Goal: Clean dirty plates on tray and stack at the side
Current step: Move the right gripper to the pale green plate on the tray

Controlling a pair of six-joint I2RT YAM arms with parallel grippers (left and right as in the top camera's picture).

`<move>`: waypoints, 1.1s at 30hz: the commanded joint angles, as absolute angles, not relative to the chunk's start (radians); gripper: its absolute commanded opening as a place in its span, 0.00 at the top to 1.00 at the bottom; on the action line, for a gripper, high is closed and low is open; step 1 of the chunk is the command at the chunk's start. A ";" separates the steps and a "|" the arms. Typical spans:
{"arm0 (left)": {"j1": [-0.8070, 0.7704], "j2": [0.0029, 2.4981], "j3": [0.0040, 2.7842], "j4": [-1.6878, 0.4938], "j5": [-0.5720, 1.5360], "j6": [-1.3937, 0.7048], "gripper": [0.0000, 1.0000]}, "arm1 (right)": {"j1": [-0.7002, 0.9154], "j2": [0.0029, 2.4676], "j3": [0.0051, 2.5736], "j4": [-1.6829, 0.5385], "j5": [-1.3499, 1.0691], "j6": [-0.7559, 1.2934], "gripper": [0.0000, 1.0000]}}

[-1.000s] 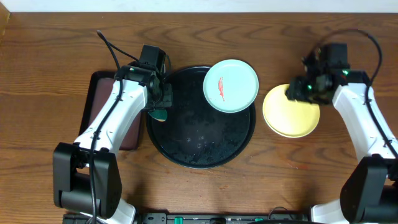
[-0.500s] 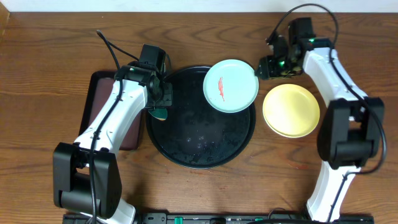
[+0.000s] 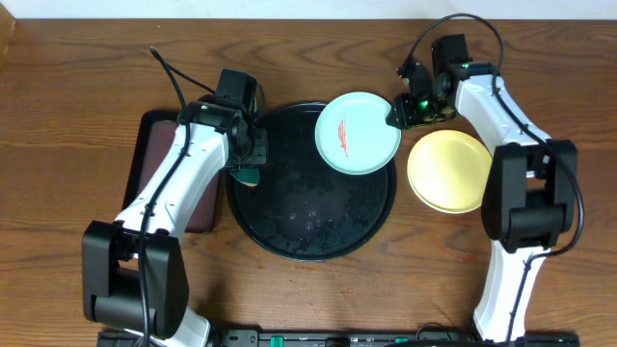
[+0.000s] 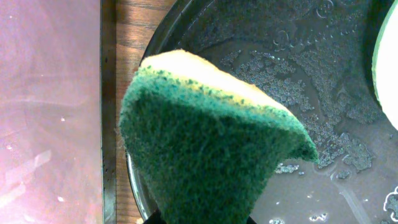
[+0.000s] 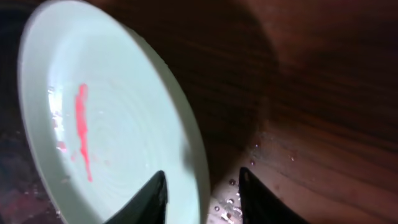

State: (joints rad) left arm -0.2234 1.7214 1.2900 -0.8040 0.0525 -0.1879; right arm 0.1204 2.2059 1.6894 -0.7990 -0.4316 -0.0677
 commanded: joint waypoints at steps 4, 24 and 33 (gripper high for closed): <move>-0.220 1.732 1.280 -0.804 0.044 -0.205 0.92 | 0.125 2.235 1.707 -0.799 -0.450 -0.055 0.93; -0.220 1.732 1.280 -0.803 0.044 -0.205 0.92 | 0.217 2.035 1.715 -0.977 -0.442 0.060 0.99; -0.220 1.732 1.280 -0.803 0.044 -0.205 0.92 | 0.406 2.080 1.686 -1.029 -0.212 0.191 0.99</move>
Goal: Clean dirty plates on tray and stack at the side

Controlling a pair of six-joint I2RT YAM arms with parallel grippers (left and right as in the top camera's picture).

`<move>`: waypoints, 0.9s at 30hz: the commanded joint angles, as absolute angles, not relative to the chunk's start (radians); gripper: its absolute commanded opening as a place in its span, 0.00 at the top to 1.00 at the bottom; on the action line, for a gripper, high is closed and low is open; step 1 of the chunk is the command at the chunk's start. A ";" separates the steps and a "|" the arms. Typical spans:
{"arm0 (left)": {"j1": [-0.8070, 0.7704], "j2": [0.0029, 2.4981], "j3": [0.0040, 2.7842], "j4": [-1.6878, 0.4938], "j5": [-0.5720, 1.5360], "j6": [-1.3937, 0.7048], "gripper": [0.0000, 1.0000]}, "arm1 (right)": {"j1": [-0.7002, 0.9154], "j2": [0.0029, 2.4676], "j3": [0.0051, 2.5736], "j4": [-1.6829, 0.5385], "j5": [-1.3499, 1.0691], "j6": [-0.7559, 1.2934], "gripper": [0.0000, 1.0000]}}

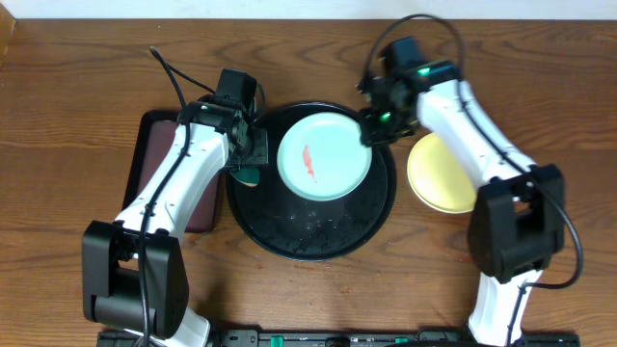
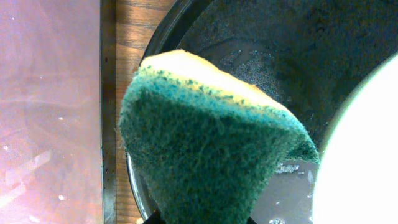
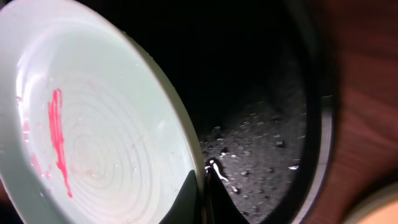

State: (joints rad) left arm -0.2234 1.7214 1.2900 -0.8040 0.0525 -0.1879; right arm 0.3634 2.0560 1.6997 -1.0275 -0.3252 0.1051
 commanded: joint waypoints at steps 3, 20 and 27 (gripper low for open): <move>-0.220 1.732 1.280 -0.803 0.044 -0.205 0.92 | 0.453 2.113 1.686 -1.028 -0.165 0.245 0.99; -0.255 1.755 1.279 -0.773 0.202 -0.239 0.92 | 0.420 2.291 1.687 -1.024 -0.304 0.265 0.99; -0.366 1.857 1.279 -0.675 0.190 -0.377 0.92 | 0.431 2.293 1.687 -1.023 -0.296 0.253 0.99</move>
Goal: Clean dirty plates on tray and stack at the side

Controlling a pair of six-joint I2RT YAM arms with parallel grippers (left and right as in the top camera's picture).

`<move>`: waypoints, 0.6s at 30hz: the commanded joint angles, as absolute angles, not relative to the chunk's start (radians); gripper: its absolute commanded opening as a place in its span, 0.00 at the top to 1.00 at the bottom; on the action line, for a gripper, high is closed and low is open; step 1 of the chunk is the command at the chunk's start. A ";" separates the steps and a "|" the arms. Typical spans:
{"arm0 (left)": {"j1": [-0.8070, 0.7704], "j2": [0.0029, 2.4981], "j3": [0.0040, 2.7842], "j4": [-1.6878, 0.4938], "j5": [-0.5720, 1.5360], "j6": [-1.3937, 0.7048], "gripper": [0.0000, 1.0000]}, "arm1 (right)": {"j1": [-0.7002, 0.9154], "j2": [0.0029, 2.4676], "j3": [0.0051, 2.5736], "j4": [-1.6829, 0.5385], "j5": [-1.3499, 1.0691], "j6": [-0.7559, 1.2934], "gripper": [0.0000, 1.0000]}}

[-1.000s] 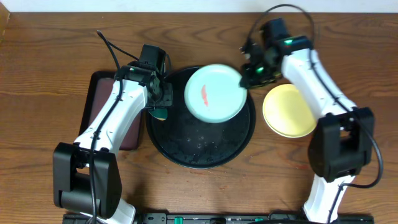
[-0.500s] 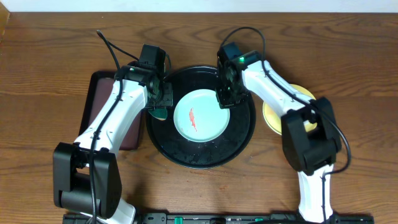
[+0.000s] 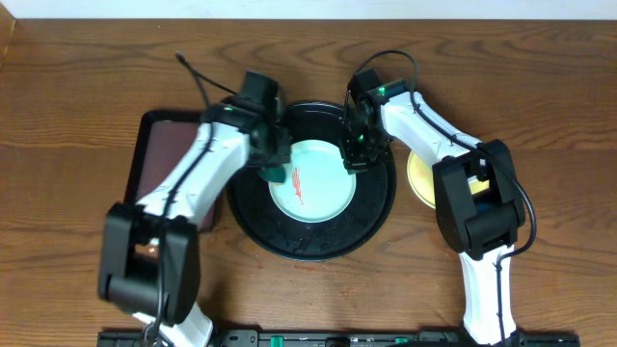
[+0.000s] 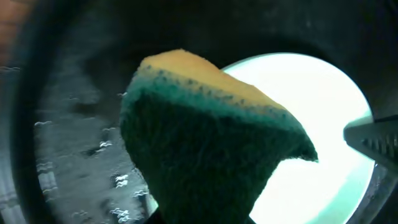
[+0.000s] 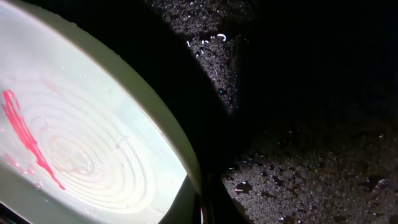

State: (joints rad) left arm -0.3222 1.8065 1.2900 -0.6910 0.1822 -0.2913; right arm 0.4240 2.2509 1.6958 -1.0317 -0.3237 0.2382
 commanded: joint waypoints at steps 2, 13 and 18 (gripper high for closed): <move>-0.393 1.896 1.279 -0.655 0.173 -0.404 0.93 | 0.432 2.293 1.687 -1.021 -0.294 0.253 0.99; -0.411 1.974 1.279 -0.683 0.178 -0.586 0.93 | 0.432 2.293 1.687 -1.021 -0.293 0.253 0.99; -0.424 1.974 1.279 -0.718 0.353 -0.585 0.93 | 0.432 2.293 1.687 -1.021 -0.294 0.254 0.99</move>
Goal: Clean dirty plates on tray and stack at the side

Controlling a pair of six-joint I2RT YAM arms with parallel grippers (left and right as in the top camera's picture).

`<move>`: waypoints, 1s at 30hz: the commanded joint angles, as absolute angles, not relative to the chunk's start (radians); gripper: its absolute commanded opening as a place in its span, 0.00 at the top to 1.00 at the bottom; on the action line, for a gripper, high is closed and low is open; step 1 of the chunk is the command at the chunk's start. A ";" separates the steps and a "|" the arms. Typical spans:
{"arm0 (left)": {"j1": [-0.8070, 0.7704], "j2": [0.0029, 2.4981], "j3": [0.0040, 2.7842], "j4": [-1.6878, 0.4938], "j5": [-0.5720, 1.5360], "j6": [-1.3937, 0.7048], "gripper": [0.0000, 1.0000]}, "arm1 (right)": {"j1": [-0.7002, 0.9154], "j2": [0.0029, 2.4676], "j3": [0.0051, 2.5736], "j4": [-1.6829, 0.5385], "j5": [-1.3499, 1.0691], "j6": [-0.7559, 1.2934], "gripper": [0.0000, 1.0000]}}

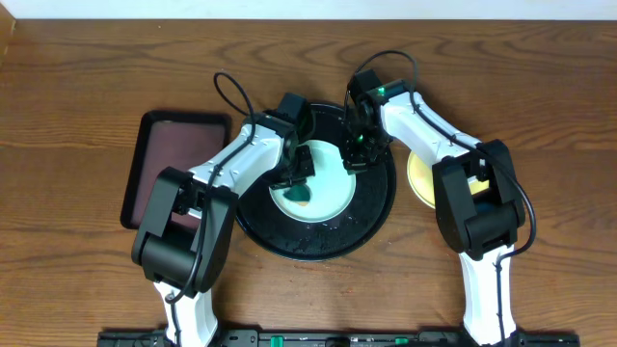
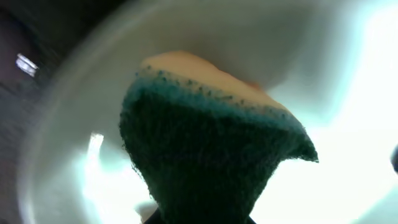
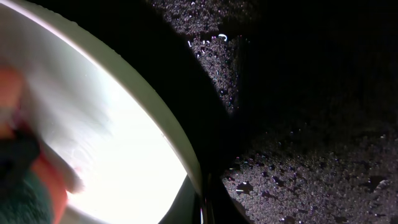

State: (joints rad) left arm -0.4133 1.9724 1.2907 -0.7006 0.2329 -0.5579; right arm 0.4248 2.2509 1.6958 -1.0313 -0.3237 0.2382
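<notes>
A pale green plate (image 1: 330,183) lies tilted in the round black tray (image 1: 289,241). My right gripper (image 1: 354,159) is shut on the plate's right rim (image 3: 186,155), its fingers pinching the edge at the bottom of the right wrist view. My left gripper (image 1: 297,171) is shut on a green and yellow sponge (image 1: 302,196), which presses on the plate's face (image 2: 348,93). The sponge (image 2: 211,149) fills the left wrist view and hides the jaws. The plate's red streak does not show; the sponge covers that spot.
A yellow plate (image 1: 421,178) lies on the wood to the right of the black tray, partly under my right arm. A dark red rectangular tray (image 1: 164,164) sits at the left. The black tray's floor (image 3: 311,124) is wet with droplets.
My left gripper has moved the sponge from the plate's left edge onto its middle, covering the red streak. The right gripper still holds the rim in the same place.
At first my right gripper stood open around the green plate's rim at the tray's far right edge, while the left held the sponge by the tray's left rim. Then the right, shut on the plate, had it over the tray's middle. The sponge then reached the plate.
</notes>
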 commanded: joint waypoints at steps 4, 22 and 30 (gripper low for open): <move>-0.447 1.974 1.279 -0.709 0.394 -0.585 0.92 | 0.432 2.293 1.687 -1.021 -0.293 0.253 0.99; -0.464 1.974 1.279 -0.630 0.008 -0.693 0.93 | 0.432 2.293 1.687 -1.022 -0.293 0.250 0.99; -0.464 1.974 1.279 -0.693 0.225 -0.680 0.93 | 0.432 2.293 1.687 -1.021 -0.294 0.250 0.99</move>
State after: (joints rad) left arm -0.4656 1.9697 1.2888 -0.6914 0.1471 -0.6693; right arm 0.4248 2.2509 1.6958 -1.0313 -0.3237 0.2382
